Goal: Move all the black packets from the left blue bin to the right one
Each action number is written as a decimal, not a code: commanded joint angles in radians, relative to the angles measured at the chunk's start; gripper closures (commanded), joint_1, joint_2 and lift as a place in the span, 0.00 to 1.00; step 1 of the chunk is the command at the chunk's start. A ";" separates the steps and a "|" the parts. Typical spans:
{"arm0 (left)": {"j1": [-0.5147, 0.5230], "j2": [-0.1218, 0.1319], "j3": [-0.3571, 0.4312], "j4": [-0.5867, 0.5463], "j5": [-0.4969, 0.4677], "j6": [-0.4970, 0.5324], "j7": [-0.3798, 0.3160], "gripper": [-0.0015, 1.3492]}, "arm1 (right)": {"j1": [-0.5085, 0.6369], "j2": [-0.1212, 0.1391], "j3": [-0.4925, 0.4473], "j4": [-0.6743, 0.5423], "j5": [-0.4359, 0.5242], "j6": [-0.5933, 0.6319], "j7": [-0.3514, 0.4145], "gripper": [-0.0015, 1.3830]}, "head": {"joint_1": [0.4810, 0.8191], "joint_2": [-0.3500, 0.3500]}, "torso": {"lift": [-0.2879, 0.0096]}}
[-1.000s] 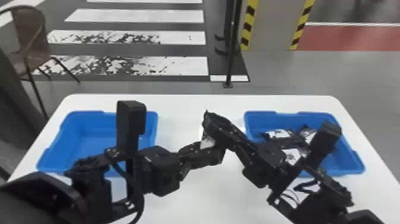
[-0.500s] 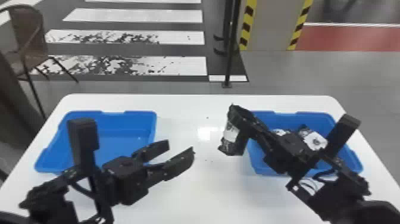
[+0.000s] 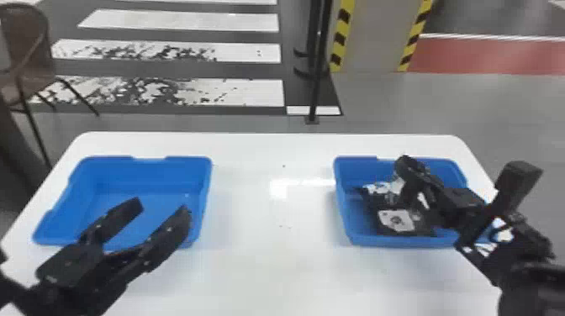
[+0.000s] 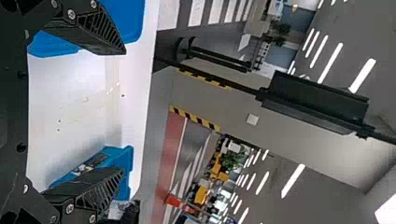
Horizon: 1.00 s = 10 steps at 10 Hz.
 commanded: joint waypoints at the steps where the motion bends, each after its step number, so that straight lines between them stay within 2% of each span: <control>1: 0.087 -0.035 0.031 -0.024 0.014 -0.100 0.003 0.12 | -0.010 -0.013 -0.060 0.086 0.016 -0.008 -0.023 0.63 | 0.63 0.33 | 0.50; 2: 0.121 -0.051 0.049 -0.026 0.023 -0.154 0.007 0.12 | -0.013 -0.025 -0.070 0.113 0.030 -0.008 -0.030 0.27 | 0.63 0.28 | 0.50; 3: 0.134 -0.051 0.061 -0.029 0.023 -0.198 0.007 0.12 | 0.017 -0.036 -0.082 0.073 0.078 -0.028 -0.039 0.05 | 0.63 0.26 | 0.50; 4: 0.143 -0.051 0.073 -0.031 0.012 -0.272 0.010 0.12 | 0.115 -0.033 -0.090 -0.079 0.134 -0.060 -0.082 0.06 | 0.63 0.26 | 0.50; 5: 0.170 -0.051 0.093 -0.036 -0.002 -0.355 0.027 0.12 | 0.245 -0.013 -0.090 -0.256 0.168 -0.089 -0.136 0.11 | 0.63 0.25 | 0.50; 7: 0.244 -0.051 0.164 -0.039 -0.068 -0.470 0.062 0.12 | 0.454 0.064 -0.088 -0.467 0.211 -0.185 -0.162 0.12 | 0.63 0.30 | 0.50; 8: 0.276 -0.051 0.202 -0.036 -0.134 -0.451 0.065 0.12 | 0.545 0.105 -0.086 -0.555 0.239 -0.202 -0.164 0.12 | 0.63 0.37 | 0.50; 9: 0.293 -0.051 0.208 -0.007 -0.166 -0.468 0.065 0.12 | 0.628 0.133 -0.082 -0.624 0.235 -0.222 -0.164 0.12 | 0.63 0.44 | 0.50; 10: 0.300 -0.051 0.200 0.018 -0.192 -0.492 0.067 0.12 | 0.714 0.145 -0.060 -0.688 0.203 -0.237 -0.164 0.13 | 0.63 0.51 | 0.50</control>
